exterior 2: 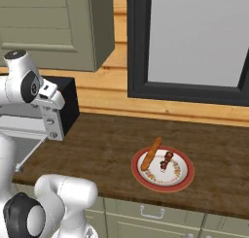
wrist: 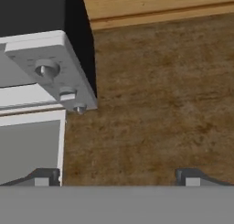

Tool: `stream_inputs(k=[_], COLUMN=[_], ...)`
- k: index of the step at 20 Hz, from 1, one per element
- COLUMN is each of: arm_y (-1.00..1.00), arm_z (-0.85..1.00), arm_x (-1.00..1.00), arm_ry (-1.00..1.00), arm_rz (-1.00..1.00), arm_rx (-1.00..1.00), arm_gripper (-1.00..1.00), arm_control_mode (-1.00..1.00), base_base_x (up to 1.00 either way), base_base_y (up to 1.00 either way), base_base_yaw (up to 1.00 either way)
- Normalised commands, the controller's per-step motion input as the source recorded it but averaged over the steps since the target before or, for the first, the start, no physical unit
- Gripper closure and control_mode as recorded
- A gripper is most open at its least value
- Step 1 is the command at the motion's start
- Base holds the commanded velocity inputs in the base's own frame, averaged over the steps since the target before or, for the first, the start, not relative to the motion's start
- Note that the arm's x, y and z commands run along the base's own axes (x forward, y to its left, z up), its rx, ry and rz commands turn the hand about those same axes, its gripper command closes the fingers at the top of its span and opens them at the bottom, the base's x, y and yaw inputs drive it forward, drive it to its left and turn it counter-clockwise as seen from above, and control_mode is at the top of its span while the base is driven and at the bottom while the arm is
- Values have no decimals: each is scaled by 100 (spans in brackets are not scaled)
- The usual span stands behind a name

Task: Pick up the kebab skewer and baguette bread, and place them inside the toaster oven. Close the toaster oven door and start by setting the timer.

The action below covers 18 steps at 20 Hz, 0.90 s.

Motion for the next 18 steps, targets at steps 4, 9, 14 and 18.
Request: stream_inputs(k=[4, 9, 14, 18], arm_y=[79, 93, 99, 73], arm_z=[-3, -4, -17, -7], arm_x=[0, -8, -6, 1], arm_ry=[-5, -10, -8, -1], arm_rz=[-2, 0, 0, 0], arm_rx=[0, -3, -6, 0], arm_gripper=[-100, -100, -100, -100], arm_control_mode=[-100, -100, -100, -100], base_base_x=[0, 0, 0, 0], base_base_y=[0, 0, 0, 0], base_base_yaw=[0, 0, 0, 0])
